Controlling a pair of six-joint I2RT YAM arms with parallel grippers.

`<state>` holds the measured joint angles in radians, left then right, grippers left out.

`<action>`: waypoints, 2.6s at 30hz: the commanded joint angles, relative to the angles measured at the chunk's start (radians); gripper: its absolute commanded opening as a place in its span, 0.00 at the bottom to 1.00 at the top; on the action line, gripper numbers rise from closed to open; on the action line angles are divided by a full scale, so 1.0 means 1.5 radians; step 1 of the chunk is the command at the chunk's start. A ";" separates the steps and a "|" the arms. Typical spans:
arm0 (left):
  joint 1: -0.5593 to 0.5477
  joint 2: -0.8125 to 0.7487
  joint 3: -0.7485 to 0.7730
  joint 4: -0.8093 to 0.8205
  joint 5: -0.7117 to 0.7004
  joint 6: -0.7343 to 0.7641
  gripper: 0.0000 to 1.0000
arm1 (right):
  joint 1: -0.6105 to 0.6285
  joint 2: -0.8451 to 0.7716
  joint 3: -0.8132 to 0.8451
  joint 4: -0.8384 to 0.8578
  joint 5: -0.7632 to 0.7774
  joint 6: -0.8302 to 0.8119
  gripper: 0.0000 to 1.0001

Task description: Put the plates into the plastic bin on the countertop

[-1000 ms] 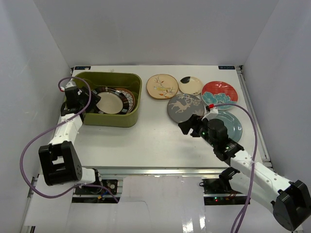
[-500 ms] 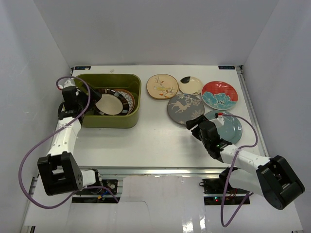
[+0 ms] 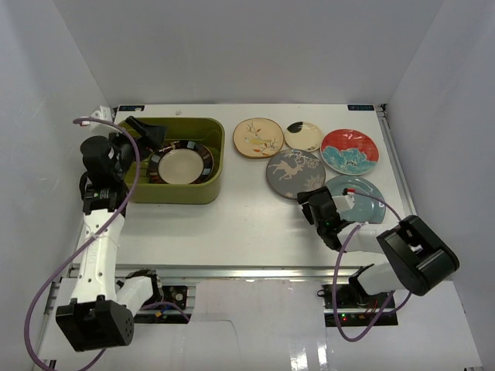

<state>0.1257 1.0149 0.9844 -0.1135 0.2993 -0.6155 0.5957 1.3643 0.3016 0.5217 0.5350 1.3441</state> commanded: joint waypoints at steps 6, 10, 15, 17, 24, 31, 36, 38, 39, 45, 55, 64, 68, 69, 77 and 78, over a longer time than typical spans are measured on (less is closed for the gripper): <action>-0.070 -0.064 -0.026 0.006 0.181 0.030 0.98 | -0.005 0.097 0.039 0.085 0.060 0.087 0.58; -0.124 -0.096 -0.050 0.004 0.253 0.063 0.98 | -0.010 0.138 0.062 0.098 0.060 0.114 0.50; -0.176 -0.143 -0.076 -0.015 0.325 0.114 0.98 | -0.012 0.142 0.063 0.116 0.066 0.117 0.27; -0.186 -0.156 -0.098 -0.021 0.333 0.122 0.98 | -0.012 0.137 0.062 0.122 0.067 0.109 0.16; -0.199 -0.187 -0.107 -0.055 0.288 0.143 0.98 | 0.008 0.046 0.032 0.140 0.051 0.046 0.08; -0.199 -0.169 -0.053 -0.048 0.245 0.113 0.98 | 0.056 -0.167 0.047 0.003 0.133 -0.085 0.08; -0.199 -0.170 -0.031 -0.057 0.215 0.085 0.98 | 0.079 -0.331 0.066 -0.032 0.133 -0.250 0.08; -0.198 -0.179 -0.031 -0.060 0.206 0.083 0.98 | 0.080 -0.359 0.100 -0.037 0.063 -0.323 0.08; -0.199 -0.182 -0.032 -0.062 0.196 0.084 0.98 | 0.081 -0.359 0.120 -0.045 0.031 -0.347 0.08; -0.199 -0.202 -0.024 -0.139 0.033 0.075 0.98 | 0.082 -0.211 0.394 -0.115 -0.203 -0.466 0.08; -0.199 -0.234 0.048 -0.190 -0.088 0.083 0.98 | 0.116 0.152 0.755 -0.077 -0.351 -0.410 0.08; -0.199 -0.219 0.056 -0.199 -0.116 0.100 0.98 | 0.173 0.449 1.093 -0.153 -0.388 -0.373 0.08; -0.199 -0.215 0.056 -0.199 -0.111 0.107 0.98 | 0.180 0.525 1.177 -0.190 -0.380 -0.366 0.08; -0.200 -0.214 0.053 -0.198 -0.109 0.107 0.98 | 0.180 0.536 1.177 -0.194 -0.377 -0.364 0.08; -0.201 -0.224 0.031 -0.192 -0.096 0.104 0.98 | 0.180 0.546 1.113 -0.201 -0.367 -0.362 0.08; -0.201 -0.225 0.031 -0.191 -0.096 0.103 0.98 | 0.180 0.546 1.090 -0.197 -0.368 -0.354 0.08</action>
<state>-0.1726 0.6895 1.0378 -0.4042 0.1459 -0.4690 0.8700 2.2360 1.9503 0.0372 -0.0097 0.7570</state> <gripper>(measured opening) 0.976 0.092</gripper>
